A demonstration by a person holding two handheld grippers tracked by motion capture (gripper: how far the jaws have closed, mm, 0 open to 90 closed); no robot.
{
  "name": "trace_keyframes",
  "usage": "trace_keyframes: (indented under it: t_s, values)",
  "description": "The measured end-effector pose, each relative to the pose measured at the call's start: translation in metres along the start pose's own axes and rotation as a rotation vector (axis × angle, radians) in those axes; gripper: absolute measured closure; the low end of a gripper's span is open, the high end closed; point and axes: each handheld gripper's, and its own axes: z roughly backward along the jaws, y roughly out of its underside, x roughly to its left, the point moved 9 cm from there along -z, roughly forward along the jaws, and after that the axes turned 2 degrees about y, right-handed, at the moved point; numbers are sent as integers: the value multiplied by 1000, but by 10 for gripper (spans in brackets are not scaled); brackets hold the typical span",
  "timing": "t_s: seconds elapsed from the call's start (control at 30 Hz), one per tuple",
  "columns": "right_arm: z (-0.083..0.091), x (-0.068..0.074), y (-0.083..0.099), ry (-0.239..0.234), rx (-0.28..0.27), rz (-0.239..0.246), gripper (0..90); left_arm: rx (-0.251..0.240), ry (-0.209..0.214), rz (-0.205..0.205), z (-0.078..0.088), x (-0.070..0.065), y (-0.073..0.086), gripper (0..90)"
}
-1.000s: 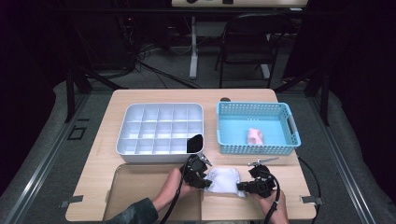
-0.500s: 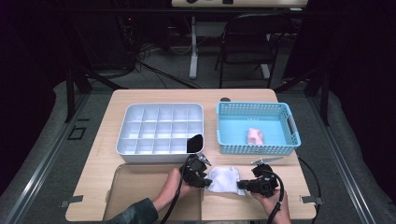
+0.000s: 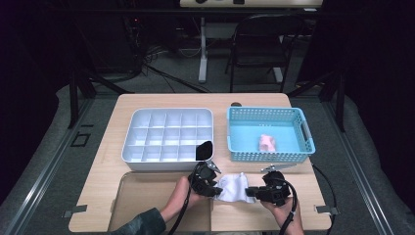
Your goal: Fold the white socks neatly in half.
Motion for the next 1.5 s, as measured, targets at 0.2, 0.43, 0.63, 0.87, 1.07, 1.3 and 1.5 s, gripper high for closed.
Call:
trace_keyframes:
  t_s: [0.2, 0.43, 0.63, 0.87, 1.07, 1.3, 1.5]
  values:
    - [-1, 5, -2, -13, -5, 14, 840, 3, -1, -1, 0, 0, 0, 691]
    - [-1, 10, -4, -24, -3, 20, 841, 0, 2, -1, 0, 0, 0, 691]
    - [-3, 14, -5, -27, -6, 29, 841, -3, 2, -2, 0, -1, 0, 691]
    - [-3, 18, -7, -34, -12, 44, 841, -5, -3, -2, -1, -1, -1, 693]
    - [-2, 19, -10, -33, -20, 50, 841, -18, -5, 2, -2, -1, -2, 694]
    - [-3, 23, -13, -39, -26, 63, 842, -17, 1, 0, -3, -1, -3, 693]
    - [-6, 21, -10, -25, -15, 70, 842, -2, 16, -1, 1, -3, -1, 631]
